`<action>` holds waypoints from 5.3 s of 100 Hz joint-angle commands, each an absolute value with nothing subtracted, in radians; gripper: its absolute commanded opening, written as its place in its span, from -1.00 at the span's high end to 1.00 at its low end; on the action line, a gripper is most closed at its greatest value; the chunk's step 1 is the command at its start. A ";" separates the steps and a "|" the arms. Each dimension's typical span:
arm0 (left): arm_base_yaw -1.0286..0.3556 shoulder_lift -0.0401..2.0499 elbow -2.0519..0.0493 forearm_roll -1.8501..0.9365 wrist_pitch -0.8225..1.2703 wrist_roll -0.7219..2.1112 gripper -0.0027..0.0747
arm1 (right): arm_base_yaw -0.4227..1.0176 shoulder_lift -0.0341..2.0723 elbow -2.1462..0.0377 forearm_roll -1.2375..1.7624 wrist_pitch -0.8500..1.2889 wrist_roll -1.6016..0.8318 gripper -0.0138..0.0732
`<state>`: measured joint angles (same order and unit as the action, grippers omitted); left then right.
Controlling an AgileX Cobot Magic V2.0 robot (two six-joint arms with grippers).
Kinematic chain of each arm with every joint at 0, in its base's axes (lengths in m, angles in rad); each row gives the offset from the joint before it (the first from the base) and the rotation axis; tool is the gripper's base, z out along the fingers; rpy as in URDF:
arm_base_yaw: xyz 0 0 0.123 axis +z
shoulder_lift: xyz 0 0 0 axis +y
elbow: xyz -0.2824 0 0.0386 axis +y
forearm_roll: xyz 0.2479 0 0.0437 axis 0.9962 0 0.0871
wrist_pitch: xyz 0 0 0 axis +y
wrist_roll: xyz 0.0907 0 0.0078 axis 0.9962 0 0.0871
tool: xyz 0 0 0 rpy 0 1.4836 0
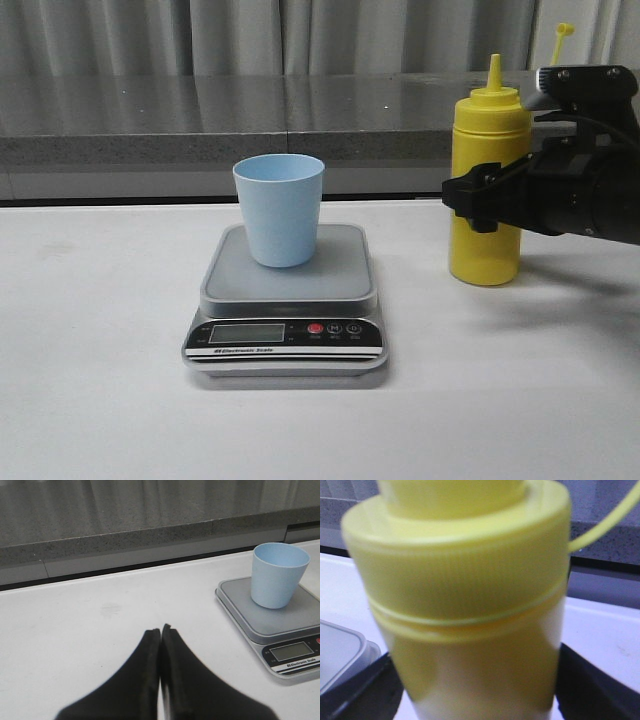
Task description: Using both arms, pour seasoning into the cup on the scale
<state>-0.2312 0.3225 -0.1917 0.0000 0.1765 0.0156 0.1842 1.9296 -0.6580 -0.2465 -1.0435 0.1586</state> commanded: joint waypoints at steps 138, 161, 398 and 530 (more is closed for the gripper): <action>-0.229 0.330 -0.220 0.000 0.094 0.007 0.98 | 0.170 1.144 -0.210 0.030 -0.813 0.137 0.84; -0.229 0.330 -0.220 0.000 0.094 0.007 0.98 | 0.079 1.000 -0.145 0.030 -0.797 0.137 0.84; -0.229 0.330 -0.220 0.000 0.094 0.007 0.98 | -0.006 -0.029 0.010 -0.095 -0.087 0.138 0.84; -0.034 0.204 -0.100 0.026 0.068 -0.056 0.98 | -0.006 -0.029 0.010 -0.095 -0.088 0.138 0.84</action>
<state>-0.0688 0.2283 -0.1037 0.0231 0.1725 -0.0661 -0.0007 -0.0087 0.0265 -0.0811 -0.0149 0.1494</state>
